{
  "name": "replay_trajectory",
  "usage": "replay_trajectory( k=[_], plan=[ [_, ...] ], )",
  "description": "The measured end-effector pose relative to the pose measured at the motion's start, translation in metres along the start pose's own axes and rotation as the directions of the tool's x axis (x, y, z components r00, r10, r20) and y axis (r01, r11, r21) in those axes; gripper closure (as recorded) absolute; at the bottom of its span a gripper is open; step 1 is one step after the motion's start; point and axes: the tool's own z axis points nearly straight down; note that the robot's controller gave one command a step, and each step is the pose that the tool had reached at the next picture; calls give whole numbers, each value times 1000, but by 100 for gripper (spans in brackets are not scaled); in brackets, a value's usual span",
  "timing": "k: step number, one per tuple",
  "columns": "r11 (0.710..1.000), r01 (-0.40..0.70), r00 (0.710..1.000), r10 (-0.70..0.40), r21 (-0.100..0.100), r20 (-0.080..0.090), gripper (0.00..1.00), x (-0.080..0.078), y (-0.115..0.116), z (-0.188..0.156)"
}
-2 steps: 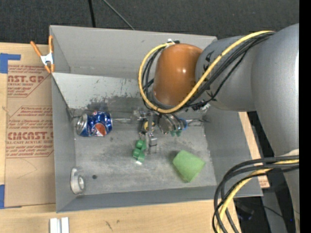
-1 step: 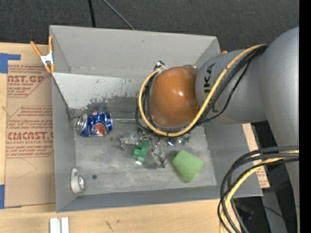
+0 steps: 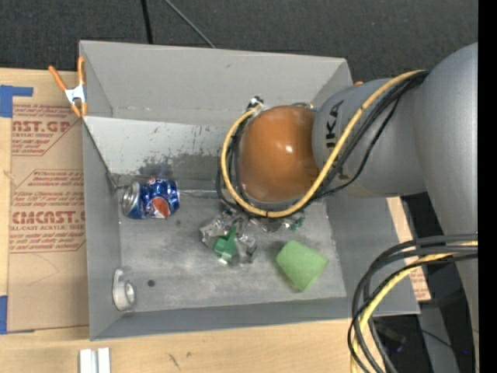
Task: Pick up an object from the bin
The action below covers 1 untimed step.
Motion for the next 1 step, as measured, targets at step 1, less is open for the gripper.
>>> replay_trajectory(
  k=[1],
  plan=[
    [999,33,999,-33,8,6,100,-24,-23,-178]
  ],
)
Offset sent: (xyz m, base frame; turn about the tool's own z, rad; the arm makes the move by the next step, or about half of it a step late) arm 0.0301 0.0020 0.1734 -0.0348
